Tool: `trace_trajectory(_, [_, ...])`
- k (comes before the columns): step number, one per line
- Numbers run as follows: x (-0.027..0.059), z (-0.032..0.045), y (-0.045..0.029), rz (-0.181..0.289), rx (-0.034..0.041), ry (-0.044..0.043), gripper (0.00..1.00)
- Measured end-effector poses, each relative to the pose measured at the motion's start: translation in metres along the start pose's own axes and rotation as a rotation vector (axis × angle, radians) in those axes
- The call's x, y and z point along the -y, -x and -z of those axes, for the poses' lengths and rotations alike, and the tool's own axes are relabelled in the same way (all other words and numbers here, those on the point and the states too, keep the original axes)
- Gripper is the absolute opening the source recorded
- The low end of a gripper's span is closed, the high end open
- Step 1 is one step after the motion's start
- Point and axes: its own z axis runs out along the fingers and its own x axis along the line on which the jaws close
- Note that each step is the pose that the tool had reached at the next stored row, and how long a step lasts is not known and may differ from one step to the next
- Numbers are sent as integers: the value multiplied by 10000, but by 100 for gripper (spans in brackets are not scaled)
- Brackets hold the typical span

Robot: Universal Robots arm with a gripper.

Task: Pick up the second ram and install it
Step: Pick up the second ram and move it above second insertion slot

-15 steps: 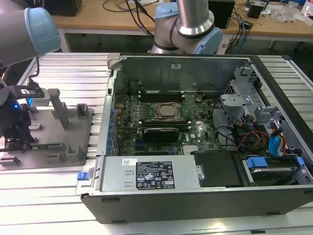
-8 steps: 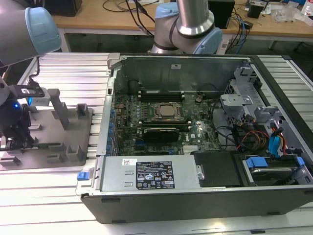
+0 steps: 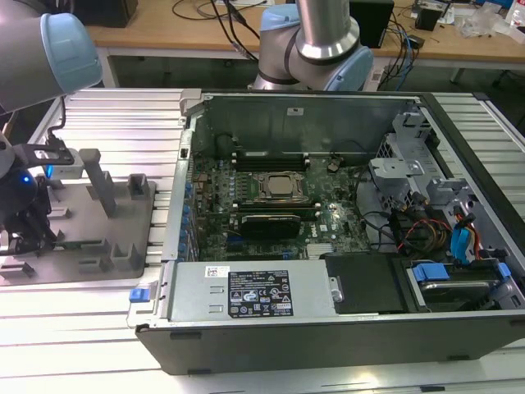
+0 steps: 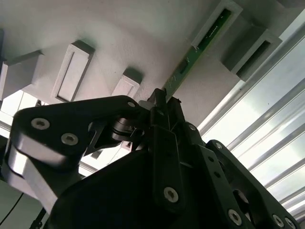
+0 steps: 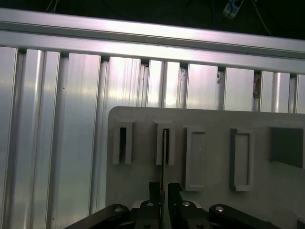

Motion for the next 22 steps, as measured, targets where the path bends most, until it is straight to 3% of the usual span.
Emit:
trace_trajectory(6, [0,0,-4,0,0,0,19])
trace_trajectory(8, [0,0,-4,0,0,0,10])
trace_trajectory(12, [0,1,-7,-31,0,-2,9])
trace_trajectory(15, [0,-3,-8,-1123,32,-63,9])
trace_trajectory(18, [1,-3,-8,-792,23,-45,9])
trace_trajectory(22, [2,0,-7,-784,23,-47,9])
